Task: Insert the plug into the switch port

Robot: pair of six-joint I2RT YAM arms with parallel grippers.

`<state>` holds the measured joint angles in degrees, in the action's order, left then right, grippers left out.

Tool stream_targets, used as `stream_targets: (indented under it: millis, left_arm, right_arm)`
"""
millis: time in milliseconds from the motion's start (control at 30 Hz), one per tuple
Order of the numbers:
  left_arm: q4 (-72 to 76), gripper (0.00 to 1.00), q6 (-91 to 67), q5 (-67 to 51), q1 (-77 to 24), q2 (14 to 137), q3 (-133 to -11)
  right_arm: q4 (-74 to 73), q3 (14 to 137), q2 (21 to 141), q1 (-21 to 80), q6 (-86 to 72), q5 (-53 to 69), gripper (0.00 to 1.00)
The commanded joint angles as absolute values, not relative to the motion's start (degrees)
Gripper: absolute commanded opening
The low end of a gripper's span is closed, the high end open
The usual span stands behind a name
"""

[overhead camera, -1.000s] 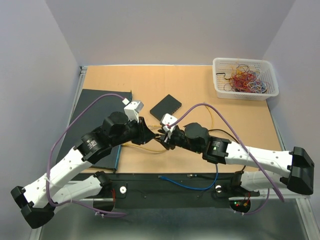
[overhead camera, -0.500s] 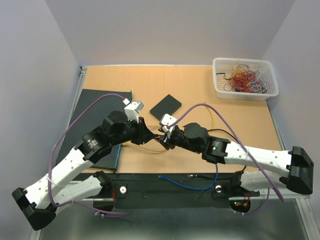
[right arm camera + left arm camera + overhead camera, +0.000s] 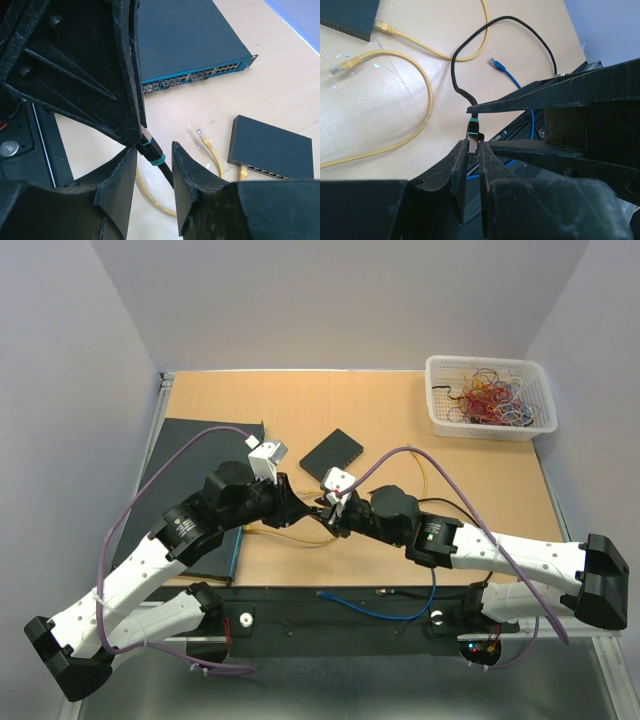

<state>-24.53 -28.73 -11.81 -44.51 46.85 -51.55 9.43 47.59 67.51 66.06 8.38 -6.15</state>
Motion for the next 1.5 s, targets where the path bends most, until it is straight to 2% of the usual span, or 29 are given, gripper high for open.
stream_targets:
  millis: [0,367,833,1133,1267,1300,1367,1400,1467]
  left_arm:
    - [-23.03,0.00,-27.69,-13.97,-44.30,46.58,-51.42]
    - [-23.38,0.00,-27.51,-13.97,-44.12,46.67,-51.68]
    - [-23.47,0.00,-27.42,-13.89,-43.86,46.23,-51.24]
    - [-23.38,0.00,-27.33,-14.15,-43.77,46.14,-51.42]
    - [-22.77,0.00,-27.51,-14.85,-43.68,45.97,-51.07]
    - [-22.50,0.00,-27.60,-15.03,-43.68,45.88,-50.89]
    - [-22.15,0.05,-27.68,-15.29,-43.68,45.79,-50.89]
    - [-22.06,0.12,-27.69,-15.29,-43.68,45.70,-50.80]
    - [-21.54,0.18,-27.77,-15.38,-43.68,45.62,-50.63]
  right_arm:
    - [14.41,47.99,67.06,66.27,9.05,-6.33,0.40]
    - [14.50,47.81,67.50,66.36,8.79,-7.38,0.46]
    - [14.50,47.55,68.38,66.27,8.70,-7.82,0.46]
    - [14.50,47.64,68.82,66.27,8.79,-7.74,0.34]
    - [14.50,47.55,68.99,66.27,8.61,-7.56,0.21]
    - [14.59,47.29,68.91,66.36,8.70,-7.73,0.12]
    - [14.59,47.02,68.47,66.27,8.61,-8.00,0.04]
    - [14.68,46.67,68.03,66.27,8.53,-8.35,0.01]
    - [14.59,46.58,67.85,66.27,8.09,-9.22,0.01]
